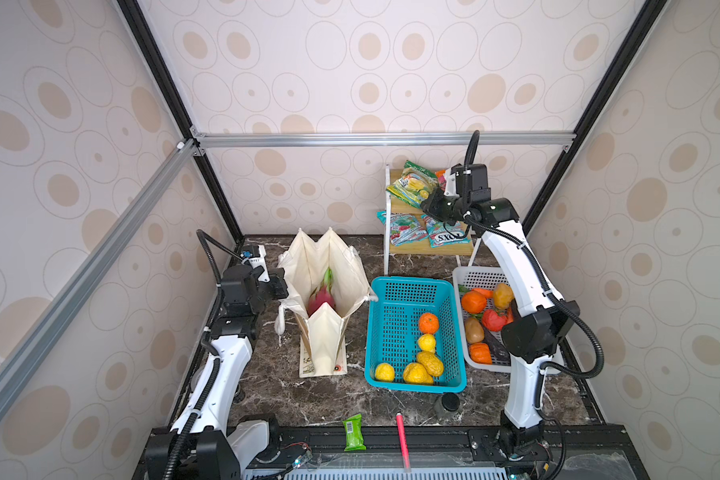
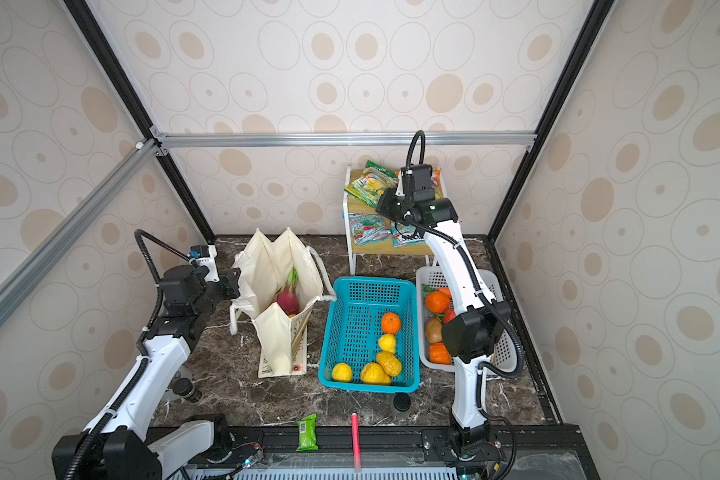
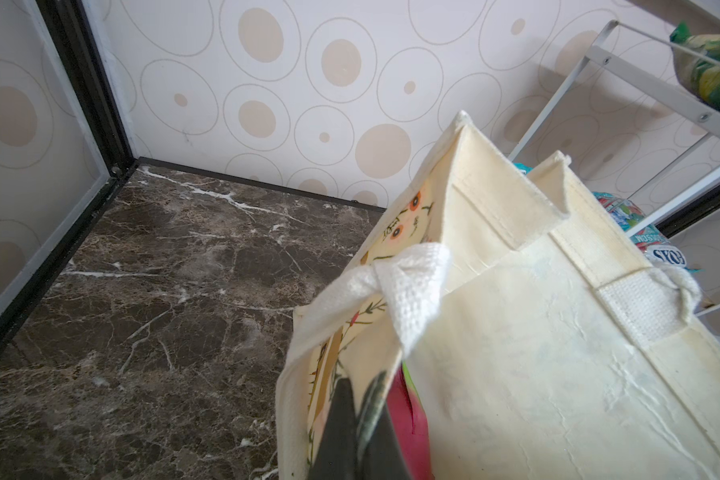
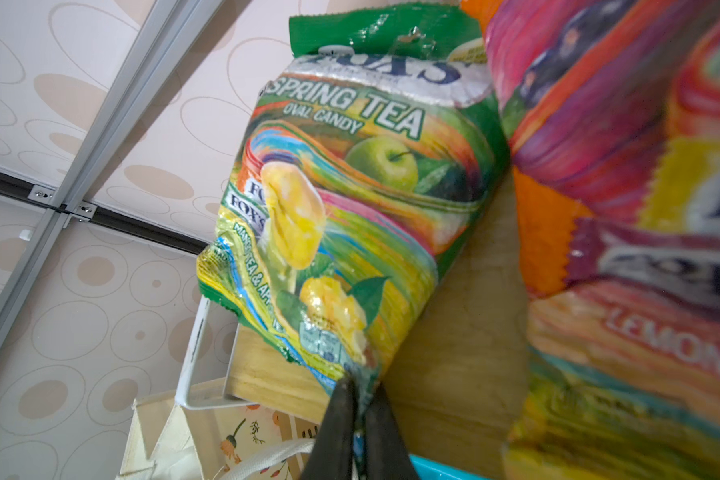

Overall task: Place the food into the grocery bag and tie it
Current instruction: 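Close the right gripper on the green candy bag and lift it off the shelf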

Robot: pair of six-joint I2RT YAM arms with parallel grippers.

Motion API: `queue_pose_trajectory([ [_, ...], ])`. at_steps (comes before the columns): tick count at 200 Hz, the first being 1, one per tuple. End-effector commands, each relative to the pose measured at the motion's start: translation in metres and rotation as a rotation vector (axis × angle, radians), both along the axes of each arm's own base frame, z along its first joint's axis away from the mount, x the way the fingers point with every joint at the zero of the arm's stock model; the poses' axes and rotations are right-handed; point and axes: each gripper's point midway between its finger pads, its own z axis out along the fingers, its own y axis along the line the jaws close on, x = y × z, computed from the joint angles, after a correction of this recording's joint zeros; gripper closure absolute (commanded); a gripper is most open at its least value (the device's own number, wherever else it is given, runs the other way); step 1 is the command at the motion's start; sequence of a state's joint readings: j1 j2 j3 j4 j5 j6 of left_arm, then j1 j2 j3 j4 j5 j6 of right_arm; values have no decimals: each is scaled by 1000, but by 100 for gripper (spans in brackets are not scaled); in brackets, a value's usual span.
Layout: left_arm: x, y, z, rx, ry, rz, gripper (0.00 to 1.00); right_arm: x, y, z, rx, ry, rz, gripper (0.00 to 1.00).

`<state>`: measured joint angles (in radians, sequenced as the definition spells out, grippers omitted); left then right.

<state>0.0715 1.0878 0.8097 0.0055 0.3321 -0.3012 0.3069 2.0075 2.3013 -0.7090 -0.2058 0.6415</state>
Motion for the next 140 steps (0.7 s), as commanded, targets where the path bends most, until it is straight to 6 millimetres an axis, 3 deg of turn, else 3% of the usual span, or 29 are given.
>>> queue_pose_trajectory([
  [1, -4, -4, -5, 12, 16, -29, 100, -19, -5, 17, -4, -28, 18, 91],
  [38, -4, -4, -5, 13, 18, -28, 100, -30, -13, 25, -29, -54, 6, 89],
  [78, -4, -4, -5, 12, 17, -31, 100, -31, -23, 22, -64, -57, -21, 88],
  [140, -3, -5, -7, 9, 23, -33, 100, -23, -16, 20, -25, -50, -13, 70],
])
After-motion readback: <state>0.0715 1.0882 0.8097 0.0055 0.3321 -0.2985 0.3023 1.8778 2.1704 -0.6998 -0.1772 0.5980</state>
